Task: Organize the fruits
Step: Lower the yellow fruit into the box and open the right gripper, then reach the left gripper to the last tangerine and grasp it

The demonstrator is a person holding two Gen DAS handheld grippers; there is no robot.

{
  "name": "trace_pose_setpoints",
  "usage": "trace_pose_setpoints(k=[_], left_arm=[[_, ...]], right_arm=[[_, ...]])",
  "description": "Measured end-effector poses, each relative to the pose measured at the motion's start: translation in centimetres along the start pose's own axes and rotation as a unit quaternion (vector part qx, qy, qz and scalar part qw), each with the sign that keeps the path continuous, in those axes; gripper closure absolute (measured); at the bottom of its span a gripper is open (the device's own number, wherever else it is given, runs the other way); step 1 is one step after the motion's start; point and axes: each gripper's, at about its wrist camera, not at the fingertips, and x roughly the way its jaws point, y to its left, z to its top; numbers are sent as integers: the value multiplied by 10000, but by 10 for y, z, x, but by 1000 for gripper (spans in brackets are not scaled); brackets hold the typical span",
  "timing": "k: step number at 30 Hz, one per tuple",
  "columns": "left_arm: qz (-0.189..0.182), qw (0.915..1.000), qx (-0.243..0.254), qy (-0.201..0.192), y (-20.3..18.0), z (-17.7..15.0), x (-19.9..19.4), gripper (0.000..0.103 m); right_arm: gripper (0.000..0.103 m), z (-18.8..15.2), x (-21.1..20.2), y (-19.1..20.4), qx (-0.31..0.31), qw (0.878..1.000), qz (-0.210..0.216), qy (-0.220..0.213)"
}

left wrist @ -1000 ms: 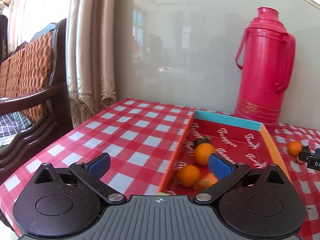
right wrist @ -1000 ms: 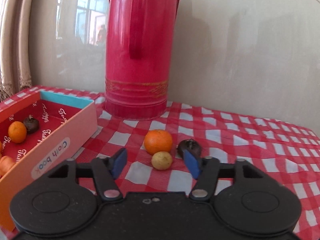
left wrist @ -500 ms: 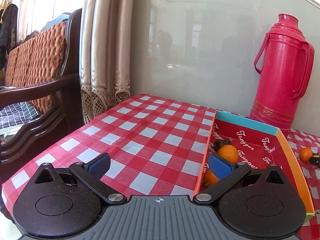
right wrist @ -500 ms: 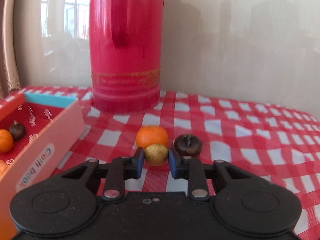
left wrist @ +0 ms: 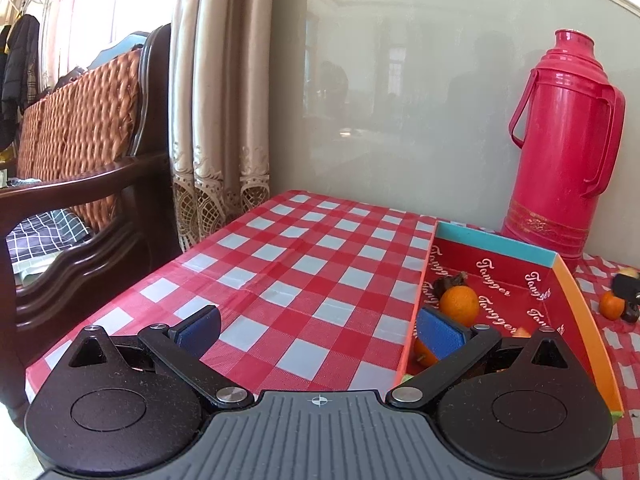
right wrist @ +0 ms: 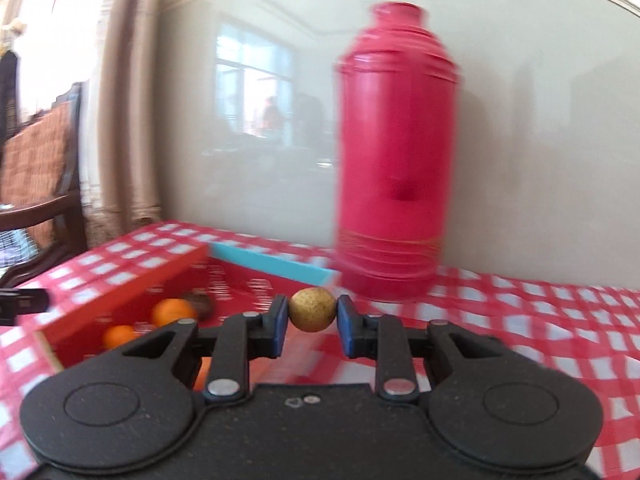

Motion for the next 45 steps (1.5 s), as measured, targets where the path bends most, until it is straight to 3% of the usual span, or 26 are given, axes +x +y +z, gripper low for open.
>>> trace_pose_setpoints(k=[4,6,7,8,10,13,20,27,36,45], left_arm=[[-35,10000,-43,62,3,0,1,0],[-62,9999,-76,49,4,0,0,0],[-81,9999,-83,53,4,0,0,0],[-94,9999,-90,51,4,0,0,0],[-119,9999,-115,28,3,0,-1,0],[-153,9997,-199,62,2,1,0,0],[-324,9993,-203,38,-14,3,-6,0],[-552,9984,-144,-35,-39,5,-18,0],[-921,9952,230,-255,-91,6,-38,0],[-1446,9868,637,-367,-163,5,-45,0]], right_arm=[[82,-3,-1,34,-243,9988,417,-5],[49,-2,-5,49,-498,9973,512,-165],[19,-3,-11,54,-615,9968,350,-380],[6,-5,-19,56,-651,9953,186,-696],[6,-3,-30,49,-562,9931,122,-1024],[6,-2,-35,27,-179,9936,-11,-1114],[6,-9,-34,-32,599,9943,-492,-728],[6,-21,-54,-74,966,9892,-863,-687],[6,-32,-83,-116,1253,9814,-1283,-687],[6,-43,-95,-150,1393,9745,-1659,-590]])
